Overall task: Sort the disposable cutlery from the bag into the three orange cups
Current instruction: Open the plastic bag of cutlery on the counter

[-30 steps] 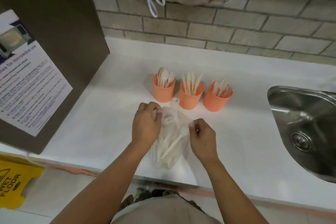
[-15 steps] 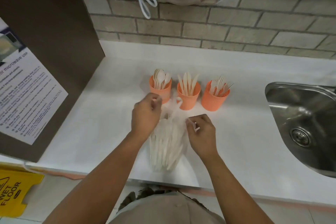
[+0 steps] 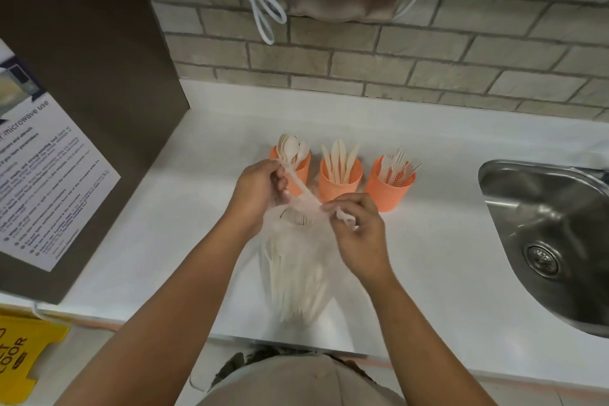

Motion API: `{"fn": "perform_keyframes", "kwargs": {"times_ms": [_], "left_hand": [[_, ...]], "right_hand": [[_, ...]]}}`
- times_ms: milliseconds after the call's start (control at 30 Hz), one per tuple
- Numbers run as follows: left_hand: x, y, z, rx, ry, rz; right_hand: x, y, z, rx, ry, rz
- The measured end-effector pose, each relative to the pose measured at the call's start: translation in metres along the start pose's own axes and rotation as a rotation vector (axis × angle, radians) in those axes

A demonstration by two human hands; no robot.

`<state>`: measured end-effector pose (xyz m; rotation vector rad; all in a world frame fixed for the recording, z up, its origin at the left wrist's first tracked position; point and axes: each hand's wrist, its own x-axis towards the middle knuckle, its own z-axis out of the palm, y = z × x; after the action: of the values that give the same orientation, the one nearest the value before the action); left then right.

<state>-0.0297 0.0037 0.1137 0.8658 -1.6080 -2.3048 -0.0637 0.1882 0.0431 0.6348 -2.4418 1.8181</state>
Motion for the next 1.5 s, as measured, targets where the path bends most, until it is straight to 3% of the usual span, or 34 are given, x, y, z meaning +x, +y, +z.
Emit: {"fn": "perform_keyframes", "kwargs": {"times_ms": [100, 267, 333, 400, 500, 600, 667, 767, 833, 900, 967, 1067, 1200, 1267, 1333, 1367, 1433, 1500], "left_hand": [[0.007, 0.006, -0.018, -0.357, 0.071, -0.083], [0.014, -0.006, -0.057, -0.323, 0.187, -0.263], [0.010, -0.009, -0.066, -0.103, 0.181, -0.248], [0.002, -0.011, -0.072, 0.379, 0.166, -0.127], [-0.007, -0.018, -0.075, 0.966, 0.046, 0.070], [-0.003, -0.028, -0.073, 1.272, 0.029, 0.179], [0.002, -0.028, -0.074, 1.405, -0.006, 0.210], [0.007, -0.033, -0.076, 1.482, -0.098, 0.265], [0.009, -0.037, -0.075, 1.379, -0.073, 0.403], [0.007, -0.037, -0.068, 1.107, 0.058, 0.399], [0.004, -0.034, -0.060, 0.493, 0.183, 0.159], [0.009, -0.040, -0.056, -0.506, 0.110, -0.219], [0.013, -0.065, -0.076, -1.000, -0.113, -0.474], [0.013, -0.080, -0.086, -1.111, -0.309, -0.563], [0.012, -0.083, -0.093, -1.042, -0.391, -0.611], [0.009, -0.080, -0.093, -0.927, -0.367, -0.591], [-0.002, -0.067, -0.088, -0.505, -0.225, -0.482], [-0.011, -0.058, -0.078, -0.004, -0.056, -0.325]], "right_hand": [[0.008, -0.011, -0.027, 0.127, -0.043, 0.069], [0.017, -0.025, -0.071, -0.051, -0.423, 0.285], [0.016, -0.032, -0.085, -0.191, -0.588, 0.395], [0.012, -0.035, -0.087, -0.181, -0.658, 0.527], [0.003, -0.036, -0.063, -0.391, -0.531, 0.506], [-0.007, -0.034, -0.029, -0.708, -0.267, 0.257], [-0.010, -0.038, -0.012, -0.812, -0.321, 0.262], [-0.011, -0.034, 0.008, -0.914, -0.519, 0.422], [-0.009, -0.023, 0.014, -0.801, -0.534, 0.427], [-0.007, -0.019, 0.013, -0.498, -0.477, 0.460], [-0.005, -0.021, 0.008, -0.120, -0.362, 0.540], [0.002, -0.027, -0.004, 0.407, -0.198, 0.620], [0.009, -0.015, -0.015, 1.056, -0.073, 0.856], [0.009, -0.011, -0.017, 1.244, -0.021, 0.955], [0.007, -0.011, -0.016, 1.212, 0.015, 1.005], [0.005, -0.009, -0.015, 1.086, 0.034, 1.018], [0.003, -0.005, -0.013, 0.578, 0.042, 0.951], [0.001, -0.007, -0.013, 0.022, 0.071, 0.675]]}}
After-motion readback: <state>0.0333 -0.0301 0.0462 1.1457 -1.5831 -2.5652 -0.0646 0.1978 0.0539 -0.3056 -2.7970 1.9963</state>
